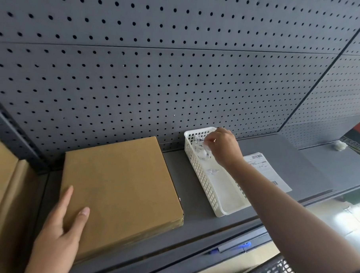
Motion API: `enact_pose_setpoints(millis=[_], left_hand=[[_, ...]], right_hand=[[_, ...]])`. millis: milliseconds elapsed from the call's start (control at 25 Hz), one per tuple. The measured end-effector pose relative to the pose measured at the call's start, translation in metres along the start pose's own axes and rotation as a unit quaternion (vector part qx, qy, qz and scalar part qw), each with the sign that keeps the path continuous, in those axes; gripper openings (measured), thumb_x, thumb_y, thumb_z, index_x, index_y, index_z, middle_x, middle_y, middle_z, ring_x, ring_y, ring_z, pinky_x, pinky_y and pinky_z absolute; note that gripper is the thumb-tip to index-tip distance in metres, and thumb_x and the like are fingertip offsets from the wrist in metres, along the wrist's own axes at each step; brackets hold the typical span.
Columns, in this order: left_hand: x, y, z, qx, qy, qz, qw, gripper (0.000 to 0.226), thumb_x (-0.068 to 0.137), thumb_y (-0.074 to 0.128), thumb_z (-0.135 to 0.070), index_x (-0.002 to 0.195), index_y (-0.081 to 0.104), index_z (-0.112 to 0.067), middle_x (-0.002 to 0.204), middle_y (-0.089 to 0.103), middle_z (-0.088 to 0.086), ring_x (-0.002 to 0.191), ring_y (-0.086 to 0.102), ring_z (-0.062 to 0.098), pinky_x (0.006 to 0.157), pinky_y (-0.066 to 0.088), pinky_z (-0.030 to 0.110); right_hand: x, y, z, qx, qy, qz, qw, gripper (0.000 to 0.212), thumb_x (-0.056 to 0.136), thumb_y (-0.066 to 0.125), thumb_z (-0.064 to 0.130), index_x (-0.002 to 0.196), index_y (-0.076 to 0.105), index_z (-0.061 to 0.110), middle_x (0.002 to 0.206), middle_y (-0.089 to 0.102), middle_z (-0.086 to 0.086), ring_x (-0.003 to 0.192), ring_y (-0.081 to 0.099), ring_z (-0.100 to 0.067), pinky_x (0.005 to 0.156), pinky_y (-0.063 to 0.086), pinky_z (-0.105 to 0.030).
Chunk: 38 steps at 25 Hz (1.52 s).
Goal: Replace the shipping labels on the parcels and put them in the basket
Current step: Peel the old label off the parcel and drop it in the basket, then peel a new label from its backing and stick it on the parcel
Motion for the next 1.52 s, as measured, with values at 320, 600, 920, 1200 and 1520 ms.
enact_pose_setpoints(millis=[320,600,920,1200,1520], left_hand=[[-0.003,-0.003,-0.008,0.016,-0.008,0.009,1.0,0.057,0.096,0.058,-0.049,0.148,0.034,-0.056,0.161,0.035,-0.02,0.147,0.036,0.02,0.122,0.028,0.048],[-0.008,-0.008,-0.014,0.04,-0.03,0.02,0.999,0.048,0.09,0.049,-0.068,0.133,0.028,-0.076,0.161,0.032,-0.023,0.148,0.033,0.018,0.122,0.028,0.051],[-0.021,0.019,-0.074,0.169,0.231,0.018,0.958,0.053,0.097,0.043,-0.065,0.147,0.036,-0.052,0.161,0.026,-0.028,0.148,0.026,0.002,0.119,0.026,0.048],[-0.036,0.133,-0.148,0.137,0.355,0.164,0.91,0.044,0.101,0.048,-0.043,0.145,0.048,-0.039,0.148,0.04,-0.033,0.133,0.03,-0.022,0.104,0.021,0.002],[-0.053,0.251,-0.182,0.162,0.389,0.263,0.868,0.043,0.103,0.051,-0.038,0.146,0.049,-0.029,0.146,0.051,-0.017,0.135,0.041,-0.001,0.106,0.033,0.02]], right_hand=[[0.006,0.001,0.0,-0.026,0.055,0.035,0.998,0.022,0.091,0.058,0.005,0.086,0.076,0.014,0.085,0.072,0.0,0.084,0.066,-0.018,0.069,0.05,-0.028],[0.008,-0.038,-0.005,0.156,0.088,0.025,0.983,0.028,0.103,0.049,0.024,0.12,0.07,0.018,0.126,0.068,-0.001,0.083,0.072,-0.011,0.063,0.046,-0.013],[-0.051,-0.11,-0.12,0.164,0.205,-0.054,0.963,0.023,0.097,0.058,0.014,0.115,0.073,0.018,0.112,0.071,0.003,0.102,0.063,-0.011,0.094,0.043,-0.025],[-0.117,-0.1,-0.19,0.041,0.274,0.036,0.96,0.027,0.096,0.058,0.019,0.122,0.067,0.015,0.118,0.067,-0.008,0.091,0.061,-0.019,0.084,0.042,-0.026],[-0.135,-0.073,-0.201,-0.041,0.274,0.128,0.952,0.07,0.085,0.061,0.065,0.14,0.049,0.024,0.136,0.044,-0.003,0.127,0.04,-0.026,0.102,0.041,-0.04]])
Point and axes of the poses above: each hand's wrist, its own x-axis towards the middle knuckle, its own y-axis out of the palm, z = x × y, the point moved 2 cm from there along x, towards the middle knuckle
